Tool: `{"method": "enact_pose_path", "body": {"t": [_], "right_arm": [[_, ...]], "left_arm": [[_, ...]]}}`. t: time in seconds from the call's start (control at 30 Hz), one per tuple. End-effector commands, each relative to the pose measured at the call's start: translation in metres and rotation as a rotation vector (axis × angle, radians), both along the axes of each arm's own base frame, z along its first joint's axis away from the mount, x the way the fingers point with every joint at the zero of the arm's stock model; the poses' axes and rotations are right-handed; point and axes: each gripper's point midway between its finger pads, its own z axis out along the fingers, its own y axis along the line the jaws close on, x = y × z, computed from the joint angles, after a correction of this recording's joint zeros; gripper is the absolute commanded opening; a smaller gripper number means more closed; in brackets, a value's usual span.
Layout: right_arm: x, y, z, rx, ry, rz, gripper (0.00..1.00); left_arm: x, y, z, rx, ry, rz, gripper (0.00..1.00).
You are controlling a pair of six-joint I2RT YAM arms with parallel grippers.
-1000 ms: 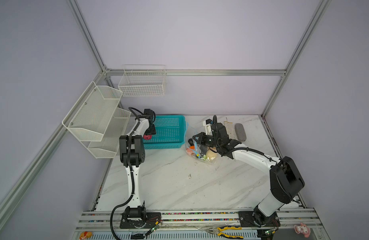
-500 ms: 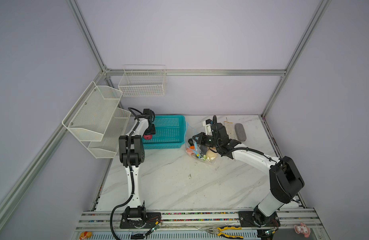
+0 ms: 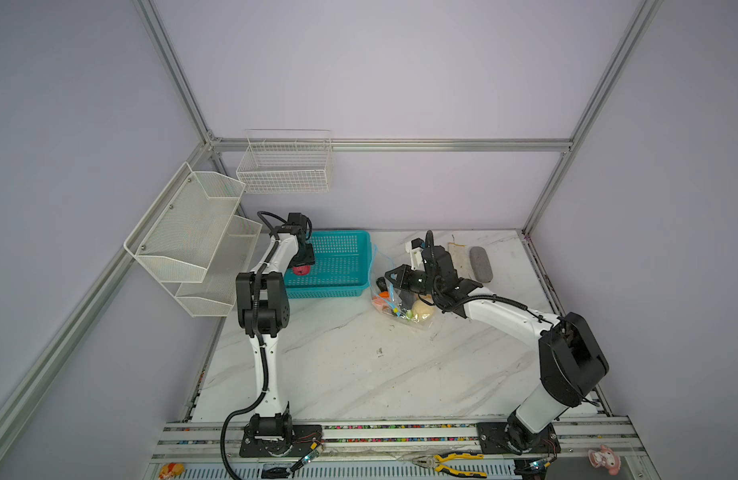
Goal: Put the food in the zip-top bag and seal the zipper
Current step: 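Close the left gripper on the pink wrinkled fruit, then lift and carry the pink fruit with the left gripper to the bag mouth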
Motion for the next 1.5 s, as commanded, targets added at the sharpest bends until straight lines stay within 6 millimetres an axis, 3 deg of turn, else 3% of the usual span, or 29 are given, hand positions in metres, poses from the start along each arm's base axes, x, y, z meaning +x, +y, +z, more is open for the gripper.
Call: {"method": "enact_pose_path", "body": {"t": [0.0,0.53,1.1,1.47], "right_arm": [[0.006,-0.001,0.004,0.005,-0.018,-0.014,0.0],[0.007,-0.006,0.013,0.003,-0.013,-0.042,0.0],[0.014,-0.001,0.015,0.004,-0.007,-0.046,0.0],[0.015,-0.002,0.017,0.002,-0.013,-0.053,0.0]], "left_arm": [[-0.014,-0.009,0.027,-0.02,-0.028,-0.006,0.58],[-0.057,-0.078,0.055,-0.108,-0.03,-0.115,0.53],[-0.111,-0.174,0.124,-0.273,-0.184,-0.273,0.52],[-0.136,-0.211,0.169,-0.369,-0.337,-0.371,0.53]]}}
